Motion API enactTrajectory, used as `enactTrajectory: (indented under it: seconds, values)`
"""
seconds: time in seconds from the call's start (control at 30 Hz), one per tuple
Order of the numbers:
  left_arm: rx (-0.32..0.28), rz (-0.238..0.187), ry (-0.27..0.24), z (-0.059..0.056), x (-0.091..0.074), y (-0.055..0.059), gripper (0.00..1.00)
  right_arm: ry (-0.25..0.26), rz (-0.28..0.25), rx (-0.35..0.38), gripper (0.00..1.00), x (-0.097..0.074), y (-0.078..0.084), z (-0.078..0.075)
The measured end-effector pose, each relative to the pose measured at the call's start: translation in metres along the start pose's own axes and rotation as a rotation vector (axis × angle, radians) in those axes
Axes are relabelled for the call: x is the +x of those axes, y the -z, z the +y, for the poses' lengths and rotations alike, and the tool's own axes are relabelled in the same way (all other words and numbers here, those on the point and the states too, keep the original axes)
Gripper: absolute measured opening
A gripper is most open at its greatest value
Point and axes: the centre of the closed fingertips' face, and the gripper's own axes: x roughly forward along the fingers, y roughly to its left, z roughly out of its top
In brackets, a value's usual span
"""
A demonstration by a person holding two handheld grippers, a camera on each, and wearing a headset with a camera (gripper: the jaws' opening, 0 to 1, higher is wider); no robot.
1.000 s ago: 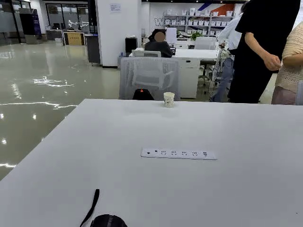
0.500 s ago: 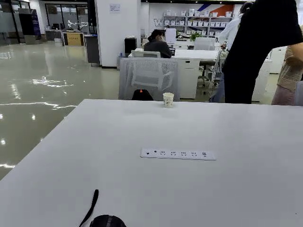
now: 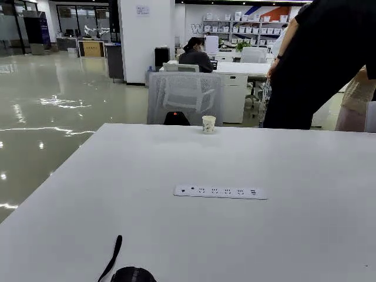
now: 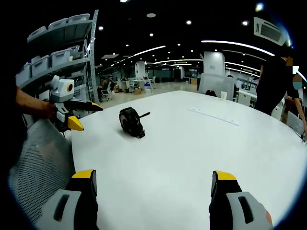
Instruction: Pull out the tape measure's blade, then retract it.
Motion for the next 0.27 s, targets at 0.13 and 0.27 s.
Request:
enactTrajectory:
  seconds: [0.13, 0.27]
  values:
    - [0.005, -0.002, 0.003, -0.0001, -0.0003, -0.0005, 0.99, -0.001, -0.001, 0.001, 0.99, -0.0002, -0.0003, 0.0001]
    - [0.001, -0.006, 0.009, -0.0012, -0.0008, -0.0009, 0.99, -0.001, -0.003, 0.001, 0.99, -0.0004, -0.0009, 0.0001]
